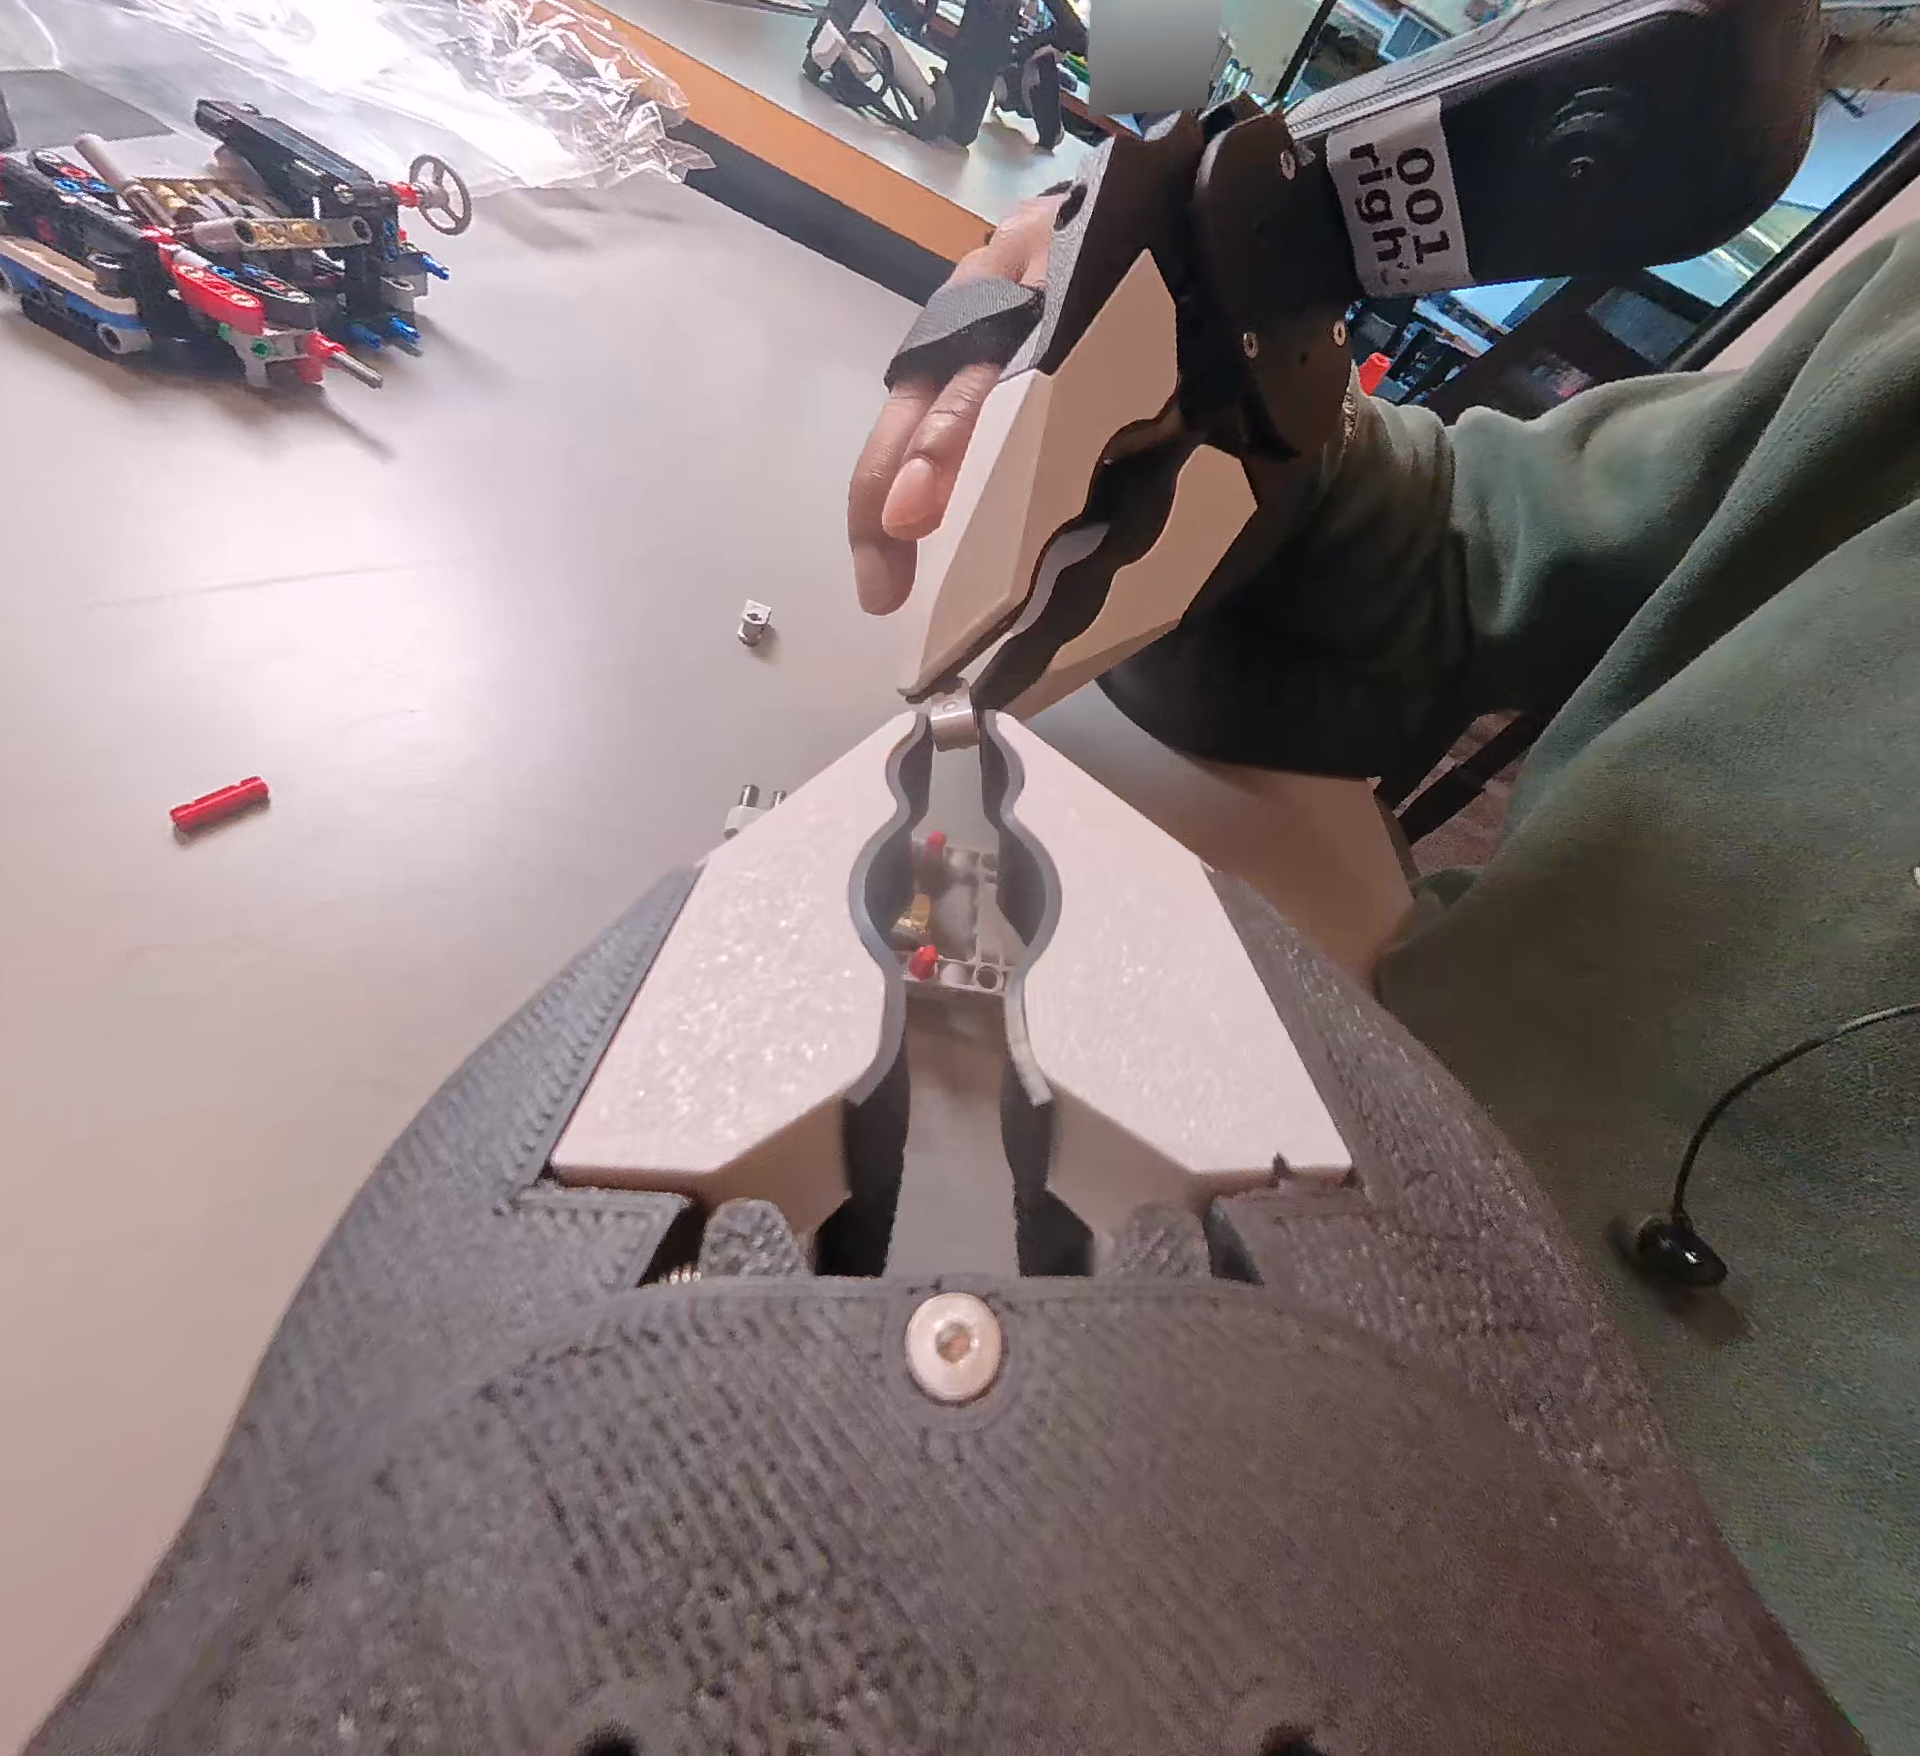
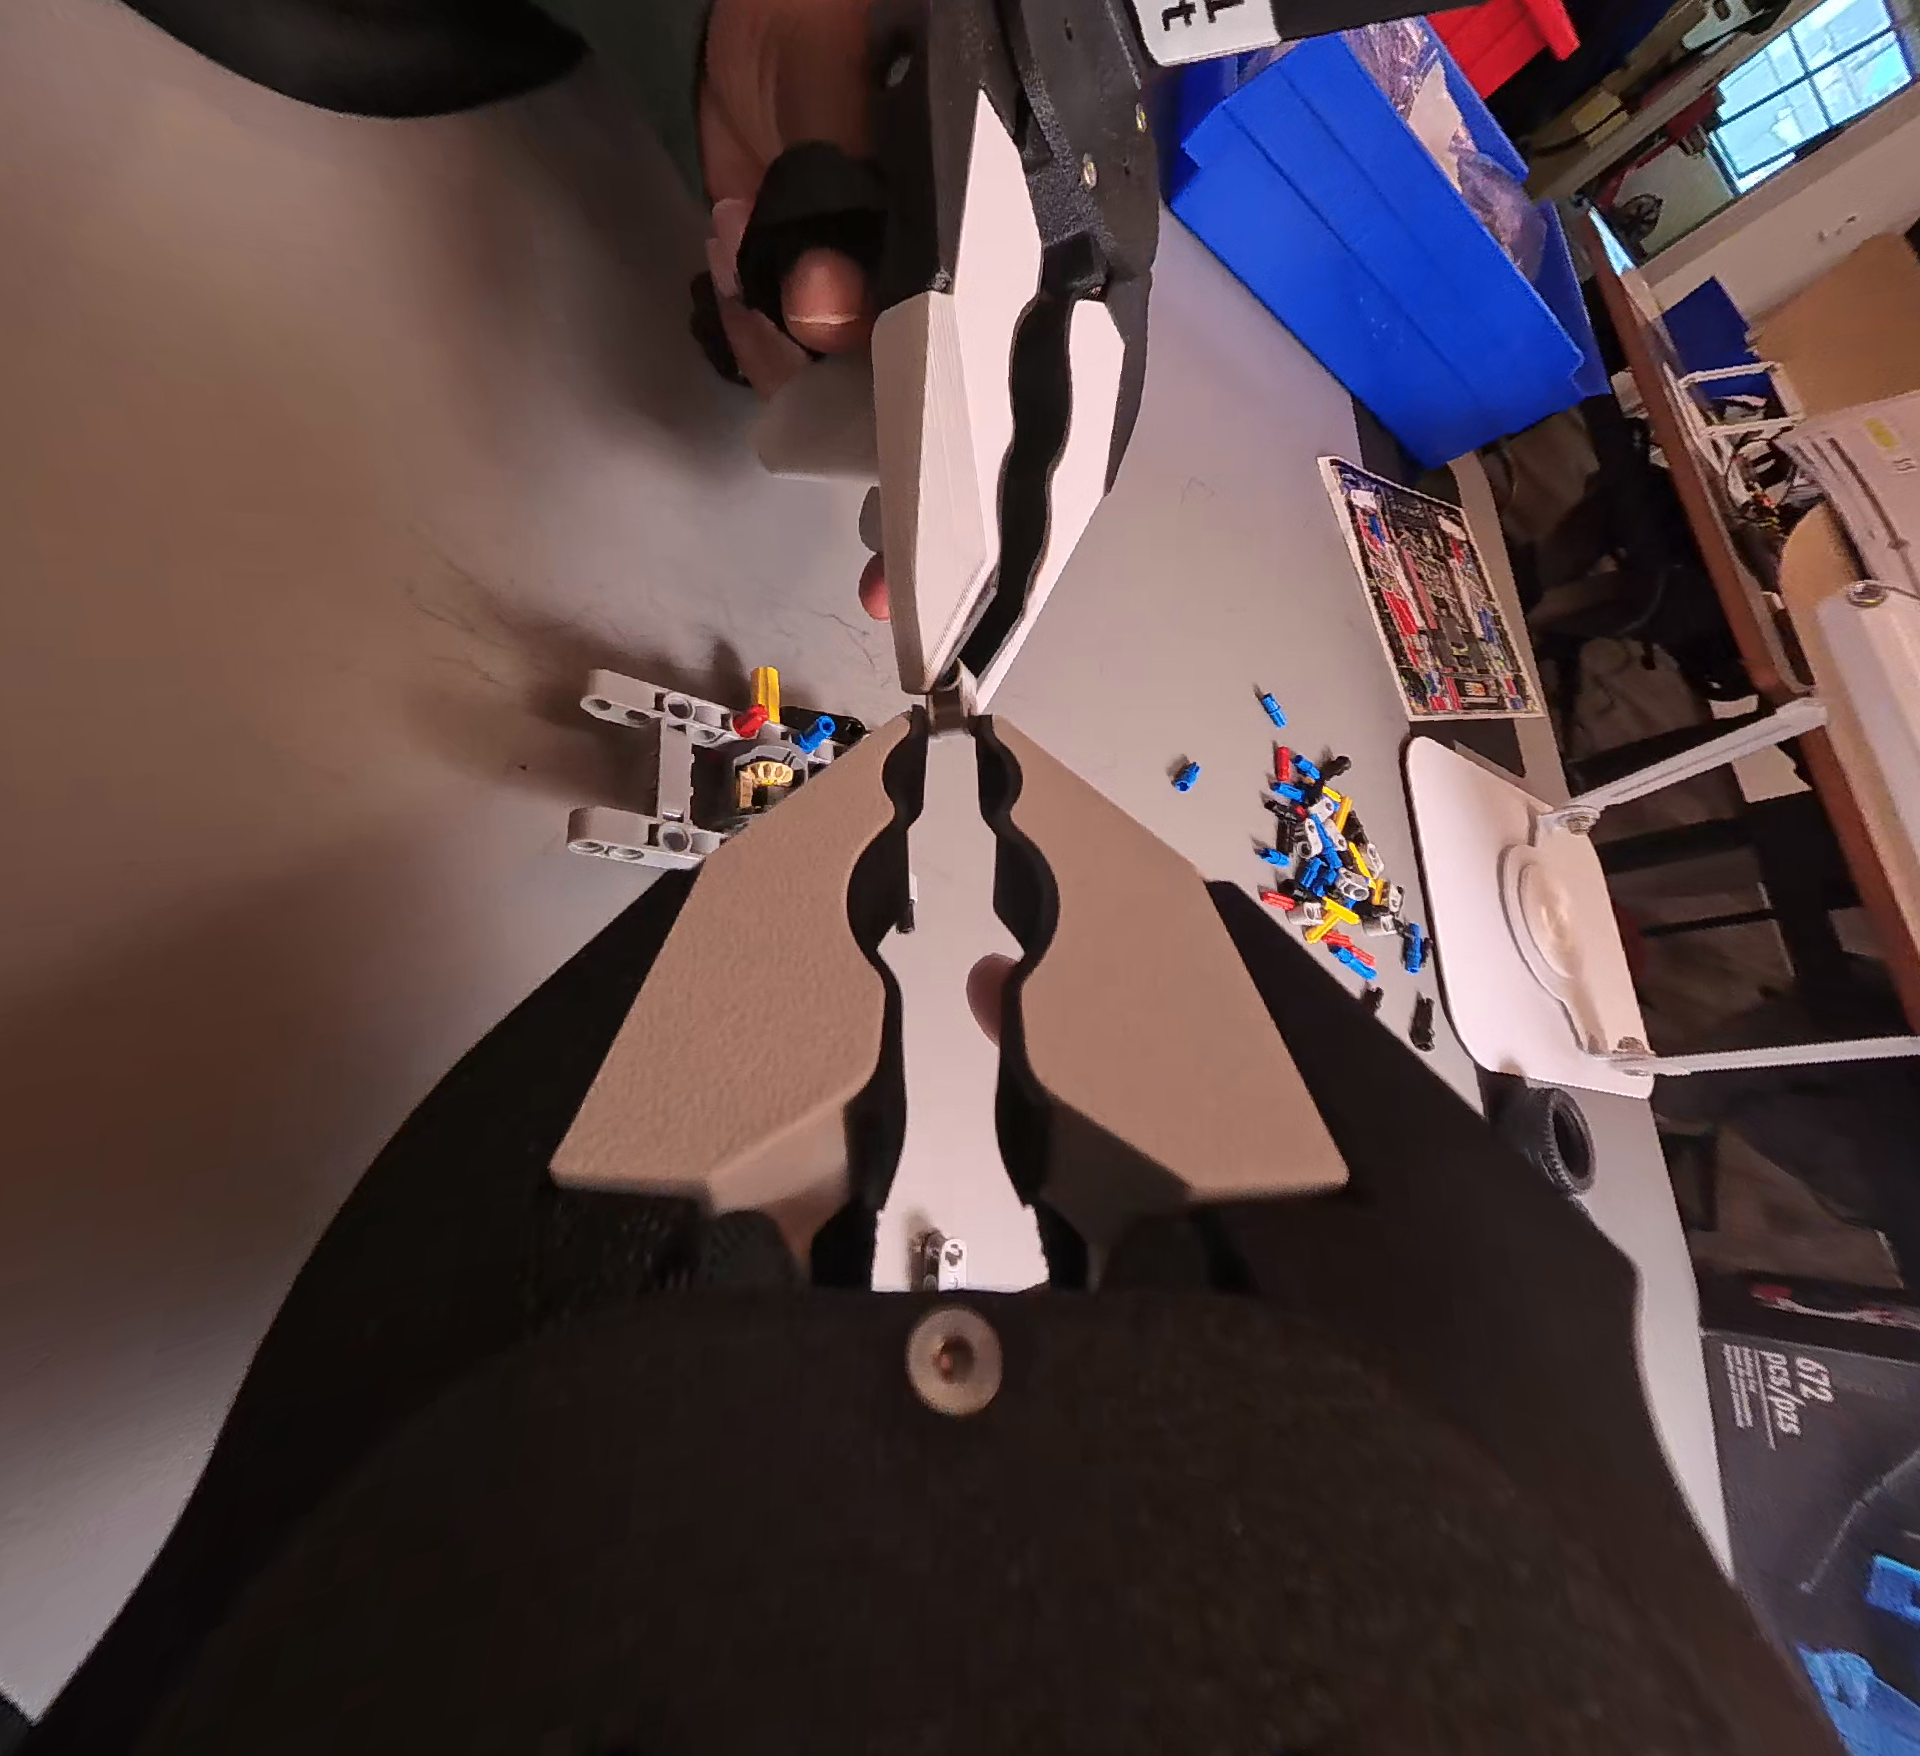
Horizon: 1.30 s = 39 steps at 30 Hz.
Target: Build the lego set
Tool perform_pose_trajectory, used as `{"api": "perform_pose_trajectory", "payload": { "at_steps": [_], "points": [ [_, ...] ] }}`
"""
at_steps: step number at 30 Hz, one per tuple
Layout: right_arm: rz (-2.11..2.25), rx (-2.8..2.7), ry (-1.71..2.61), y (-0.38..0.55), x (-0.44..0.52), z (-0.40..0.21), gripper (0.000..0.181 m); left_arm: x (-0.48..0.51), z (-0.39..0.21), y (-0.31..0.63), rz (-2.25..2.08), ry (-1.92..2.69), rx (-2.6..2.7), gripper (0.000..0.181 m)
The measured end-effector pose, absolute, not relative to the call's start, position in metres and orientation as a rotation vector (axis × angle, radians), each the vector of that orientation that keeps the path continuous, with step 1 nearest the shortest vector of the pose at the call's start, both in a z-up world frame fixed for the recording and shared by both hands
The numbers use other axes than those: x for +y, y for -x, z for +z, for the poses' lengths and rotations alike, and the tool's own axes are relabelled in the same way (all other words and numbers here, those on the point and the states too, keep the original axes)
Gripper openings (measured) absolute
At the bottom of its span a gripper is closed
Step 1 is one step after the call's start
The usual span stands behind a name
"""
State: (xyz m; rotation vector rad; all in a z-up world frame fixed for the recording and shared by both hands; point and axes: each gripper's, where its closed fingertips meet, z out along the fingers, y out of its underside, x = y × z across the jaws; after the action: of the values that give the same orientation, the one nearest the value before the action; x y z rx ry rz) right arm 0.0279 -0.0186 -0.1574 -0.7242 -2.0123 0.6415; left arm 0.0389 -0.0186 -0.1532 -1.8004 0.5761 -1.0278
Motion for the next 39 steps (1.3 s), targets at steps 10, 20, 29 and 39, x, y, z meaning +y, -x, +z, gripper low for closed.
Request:
{"api": "perform_pose_trajectory", "payload": {
  "at_steps": [10, 20, 29, 39],
  "points": [
    [0.724, -2.007, 0.795, -0.028, -0.019, -0.160, 0.009, -0.018, -0.158, -0.039, -0.965, 1.808, 0.614, 0.005],
    [0.731, -2.019, 0.778, -0.031, -0.022, -0.161, 0.009, -0.020, -0.160, -0.042, -1.025, 1.829, 0.592, 0.005],
    [0.921, -2.023, 0.912, -0.036, -0.023, -0.163, 0.008, -0.021, -0.162, -0.044, -0.984, 1.823, 0.622, 0.007],
    [1.168, -2.038, 1.076, -0.042, -0.025, -0.168, 0.008, -0.022, -0.168, -0.050, -0.685, 1.764, 0.832, 0.008]
  ]
}}
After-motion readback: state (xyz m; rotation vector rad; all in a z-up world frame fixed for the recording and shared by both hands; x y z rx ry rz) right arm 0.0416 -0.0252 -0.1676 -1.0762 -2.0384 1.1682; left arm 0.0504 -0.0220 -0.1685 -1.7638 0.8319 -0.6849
